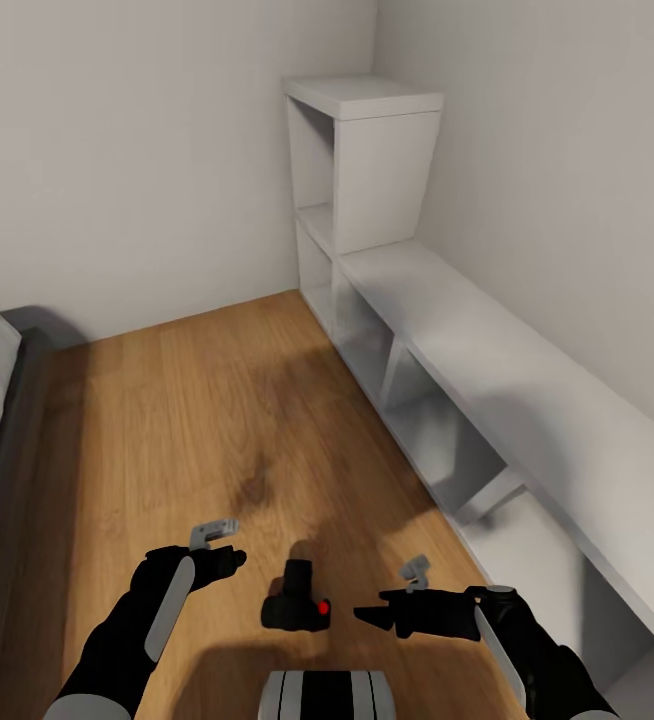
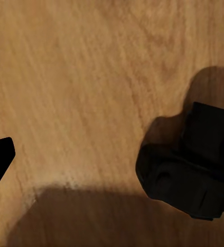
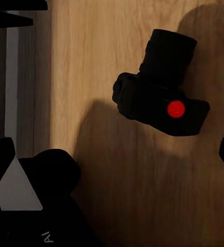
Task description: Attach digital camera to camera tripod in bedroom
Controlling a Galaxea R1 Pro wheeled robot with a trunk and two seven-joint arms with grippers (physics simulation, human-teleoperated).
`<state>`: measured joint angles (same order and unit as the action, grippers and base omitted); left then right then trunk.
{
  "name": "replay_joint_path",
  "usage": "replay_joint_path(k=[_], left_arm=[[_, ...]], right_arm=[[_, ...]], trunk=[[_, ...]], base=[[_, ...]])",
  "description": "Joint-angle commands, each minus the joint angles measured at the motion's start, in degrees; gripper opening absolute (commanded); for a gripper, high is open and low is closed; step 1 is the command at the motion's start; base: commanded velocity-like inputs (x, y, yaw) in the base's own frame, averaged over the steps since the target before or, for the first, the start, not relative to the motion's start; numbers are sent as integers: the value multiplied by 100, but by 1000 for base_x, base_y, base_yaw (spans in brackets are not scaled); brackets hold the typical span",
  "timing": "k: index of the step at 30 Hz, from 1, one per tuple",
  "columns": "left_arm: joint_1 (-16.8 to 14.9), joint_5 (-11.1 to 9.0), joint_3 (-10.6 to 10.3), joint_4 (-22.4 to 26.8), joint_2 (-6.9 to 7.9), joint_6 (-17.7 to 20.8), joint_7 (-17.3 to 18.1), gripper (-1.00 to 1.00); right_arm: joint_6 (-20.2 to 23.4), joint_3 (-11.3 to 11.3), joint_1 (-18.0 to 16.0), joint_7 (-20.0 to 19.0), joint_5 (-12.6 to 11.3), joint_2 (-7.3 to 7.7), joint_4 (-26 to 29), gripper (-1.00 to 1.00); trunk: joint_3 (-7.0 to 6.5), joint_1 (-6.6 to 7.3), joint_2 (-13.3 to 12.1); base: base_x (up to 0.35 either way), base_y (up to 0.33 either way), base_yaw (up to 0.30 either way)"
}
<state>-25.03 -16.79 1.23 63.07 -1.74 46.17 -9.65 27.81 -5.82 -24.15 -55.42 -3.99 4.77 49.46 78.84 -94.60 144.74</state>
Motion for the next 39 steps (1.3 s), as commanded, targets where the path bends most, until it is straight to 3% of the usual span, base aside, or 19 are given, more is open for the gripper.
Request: replay_joint_path(k=[1, 14, 39], left_arm=[[-1, -62, 10, 6, -4, 24, -43, 100], [-1, -62, 11, 4, -2, 24, -37, 100], [-1, -63, 17, -6, -40, 30, -55, 100]], right_arm=[[49, -15, -2, 38, -43, 6, 3, 100], [60, -23, -2, 197, -41, 7, 2, 100], [32, -51, -2, 222, 4, 4, 6, 100]], trunk=[[4, 1, 2], [4, 1, 2], [4, 1, 2]], base=[[0, 0, -51], [0, 0, -118], [0, 0, -8]])
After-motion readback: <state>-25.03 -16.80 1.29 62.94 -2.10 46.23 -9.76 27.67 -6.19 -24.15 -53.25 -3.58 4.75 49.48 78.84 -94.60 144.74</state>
